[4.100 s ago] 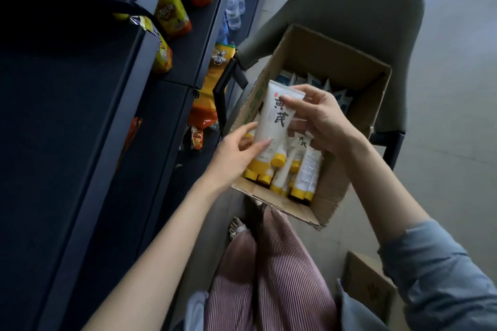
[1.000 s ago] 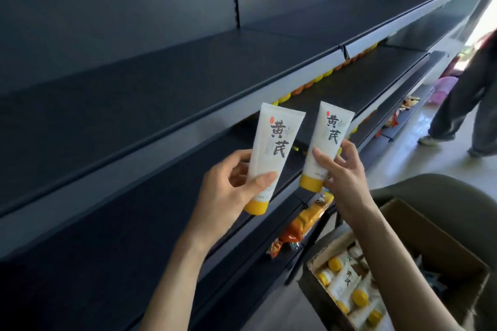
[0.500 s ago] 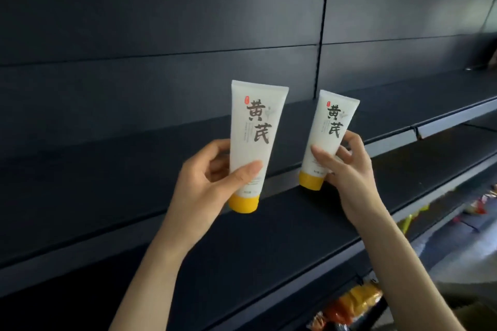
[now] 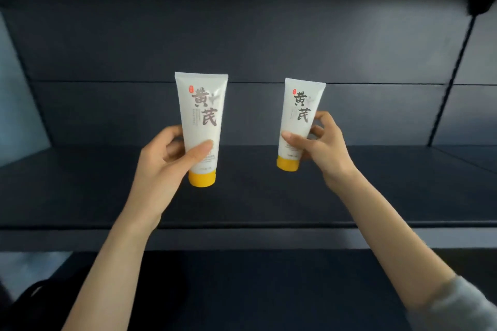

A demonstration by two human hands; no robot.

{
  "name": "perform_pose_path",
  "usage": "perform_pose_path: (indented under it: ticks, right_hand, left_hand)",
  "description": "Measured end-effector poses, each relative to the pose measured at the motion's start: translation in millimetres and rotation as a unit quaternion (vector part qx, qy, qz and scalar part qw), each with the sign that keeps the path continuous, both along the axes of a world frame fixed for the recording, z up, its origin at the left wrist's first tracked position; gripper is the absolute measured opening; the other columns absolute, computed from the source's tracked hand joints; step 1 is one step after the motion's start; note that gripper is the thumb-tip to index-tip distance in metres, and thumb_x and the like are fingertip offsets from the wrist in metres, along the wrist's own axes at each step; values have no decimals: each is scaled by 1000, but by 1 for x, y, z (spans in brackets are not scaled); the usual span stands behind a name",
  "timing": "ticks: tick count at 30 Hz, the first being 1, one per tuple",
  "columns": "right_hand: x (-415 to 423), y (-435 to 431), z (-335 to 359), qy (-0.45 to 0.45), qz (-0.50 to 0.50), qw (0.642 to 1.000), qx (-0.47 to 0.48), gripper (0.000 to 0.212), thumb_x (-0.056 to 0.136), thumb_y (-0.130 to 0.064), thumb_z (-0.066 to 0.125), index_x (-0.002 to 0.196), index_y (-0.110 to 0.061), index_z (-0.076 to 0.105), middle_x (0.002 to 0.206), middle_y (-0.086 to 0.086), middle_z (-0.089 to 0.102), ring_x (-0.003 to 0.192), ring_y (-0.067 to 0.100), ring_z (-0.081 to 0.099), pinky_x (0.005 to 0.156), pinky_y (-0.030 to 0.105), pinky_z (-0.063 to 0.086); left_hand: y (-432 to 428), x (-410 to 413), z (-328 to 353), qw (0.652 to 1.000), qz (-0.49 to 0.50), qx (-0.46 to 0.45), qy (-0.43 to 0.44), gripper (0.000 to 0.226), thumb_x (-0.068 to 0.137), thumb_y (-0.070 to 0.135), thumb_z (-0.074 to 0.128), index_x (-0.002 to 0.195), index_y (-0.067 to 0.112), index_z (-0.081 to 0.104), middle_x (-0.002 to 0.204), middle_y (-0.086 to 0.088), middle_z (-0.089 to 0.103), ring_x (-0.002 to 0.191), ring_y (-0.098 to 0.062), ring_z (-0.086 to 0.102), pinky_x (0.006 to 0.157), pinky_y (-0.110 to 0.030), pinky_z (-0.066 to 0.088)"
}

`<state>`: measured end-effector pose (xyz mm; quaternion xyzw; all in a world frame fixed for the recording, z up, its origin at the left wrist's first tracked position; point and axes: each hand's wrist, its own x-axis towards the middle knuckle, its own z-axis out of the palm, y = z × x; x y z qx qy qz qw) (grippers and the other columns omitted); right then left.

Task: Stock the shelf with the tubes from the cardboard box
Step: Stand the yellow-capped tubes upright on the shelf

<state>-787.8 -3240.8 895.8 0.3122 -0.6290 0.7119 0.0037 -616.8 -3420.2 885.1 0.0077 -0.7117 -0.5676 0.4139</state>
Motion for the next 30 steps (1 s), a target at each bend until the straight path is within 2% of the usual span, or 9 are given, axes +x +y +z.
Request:
perform_pose_path:
  ticks: [4,8,12,15,18,23,27,30]
  right_hand:
    - [-8,-62,10,-4,35,999,35,44,75,-14,79,106,-17,48,104,-1,60,95,17,63,71,30,56]
    - [-14,-135,16,-10,41,997,65,49,74,-19,81,108,-17,45,97,-8,58,85,7,63,53,20,53]
    - [-19,-211,6,-50,21,996,73,54,72,-18,82,110,-17,44,97,-7,59,94,16,63,70,34,57]
    - [-20,-264,-4,-79,-10,994,72,54,71,-17,83,107,-17,43,100,-5,58,95,17,61,79,37,56]
    - [-17,-310,-16,-83,-54,992,84,52,71,-19,82,103,-17,42,99,-5,57,93,16,59,79,33,52]
    - [-12,-366,-34,-86,-131,980,120,49,72,-26,81,97,-18,40,110,2,58,98,22,60,80,40,52]
    - [-9,-392,-47,-88,-183,969,138,48,72,-27,80,93,-20,38,109,1,56,92,19,57,78,40,49]
    - [-9,-403,-55,-63,-217,961,160,47,73,-29,79,94,-20,38,108,-1,52,97,22,57,76,41,48]
  left_hand:
    - [-40,17,4,998,55,8,12,36,70,35,71,105,29,62,101,15,72,93,-3,68,71,-12,52]
    - [-88,31,11,996,88,3,2,37,70,38,71,105,31,61,102,14,72,93,-4,68,74,-24,52]
    - [-137,41,19,994,104,-10,-12,36,69,39,71,103,33,60,100,16,72,91,-3,69,75,-27,50]
    - [-173,48,21,994,109,-21,-22,34,69,39,71,101,34,59,99,18,72,90,-2,69,74,-24,49]
    - [-206,53,22,993,109,-27,-24,34,68,39,71,100,34,60,101,19,71,92,-1,68,71,-20,51]
    - [-248,55,23,995,93,-32,-28,34,69,38,71,100,32,61,101,18,70,91,-2,68,67,-20,54]
    - [-267,45,23,996,75,-30,-26,33,69,35,71,100,27,62,99,17,71,90,-2,68,66,-15,54]
    - [-274,38,19,997,64,-32,-32,33,73,29,73,104,24,62,102,14,71,93,-3,68,68,-17,55]
